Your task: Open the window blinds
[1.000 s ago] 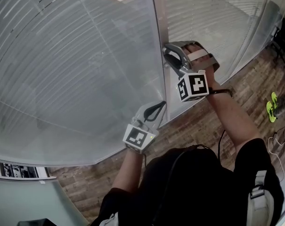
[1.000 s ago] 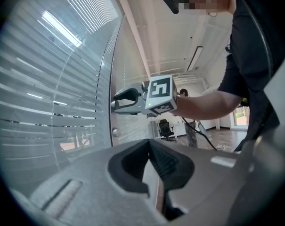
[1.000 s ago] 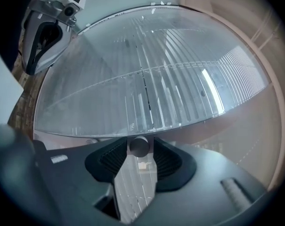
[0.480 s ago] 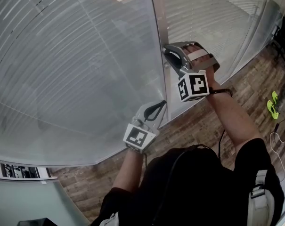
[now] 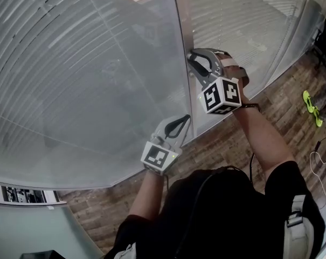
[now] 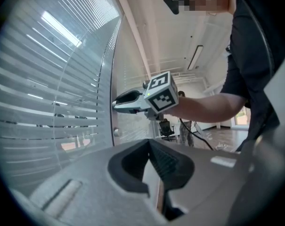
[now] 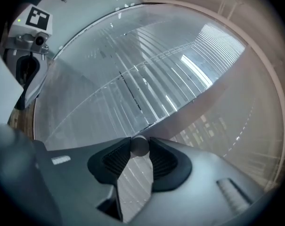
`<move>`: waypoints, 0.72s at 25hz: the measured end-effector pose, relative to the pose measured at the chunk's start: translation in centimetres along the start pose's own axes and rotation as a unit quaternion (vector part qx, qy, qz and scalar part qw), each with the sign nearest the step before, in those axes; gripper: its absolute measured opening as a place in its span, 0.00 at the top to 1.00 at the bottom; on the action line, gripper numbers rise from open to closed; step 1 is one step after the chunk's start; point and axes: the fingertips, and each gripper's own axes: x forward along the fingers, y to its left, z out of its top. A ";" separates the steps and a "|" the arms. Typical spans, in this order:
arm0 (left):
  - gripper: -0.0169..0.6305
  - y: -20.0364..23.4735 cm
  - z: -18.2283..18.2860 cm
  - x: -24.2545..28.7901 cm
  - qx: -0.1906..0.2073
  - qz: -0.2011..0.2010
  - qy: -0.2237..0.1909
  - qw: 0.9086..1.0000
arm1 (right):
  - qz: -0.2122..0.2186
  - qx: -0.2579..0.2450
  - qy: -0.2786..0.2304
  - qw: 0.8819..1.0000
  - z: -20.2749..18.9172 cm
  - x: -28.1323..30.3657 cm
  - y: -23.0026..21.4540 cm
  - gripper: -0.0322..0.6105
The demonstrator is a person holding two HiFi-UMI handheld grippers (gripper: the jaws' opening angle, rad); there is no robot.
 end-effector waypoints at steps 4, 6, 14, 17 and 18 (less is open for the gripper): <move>0.97 -0.1 0.1 -0.1 0.001 -0.003 0.001 1.000 | 0.001 0.077 -0.011 0.997 0.2 0.0 -0.4 0.75; 0.97 -0.4 0.0 0.0 0.000 -0.007 0.003 1.000 | 0.000 0.113 -0.016 0.993 0.1 -0.1 -0.5 0.75; 0.97 -0.7 0.0 0.3 -0.015 -0.010 0.009 1.000 | -0.020 0.216 -0.023 0.976 -0.4 0.1 -1.1 0.75; 0.97 -0.8 0.0 0.3 -0.006 -0.013 0.010 1.000 | -0.021 0.255 -0.028 0.966 -0.5 0.0 -1.3 0.75; 0.97 -0.8 0.0 0.2 -0.005 -0.013 0.012 1.000 | -0.021 0.265 -0.029 0.964 -0.5 0.1 -1.3 0.75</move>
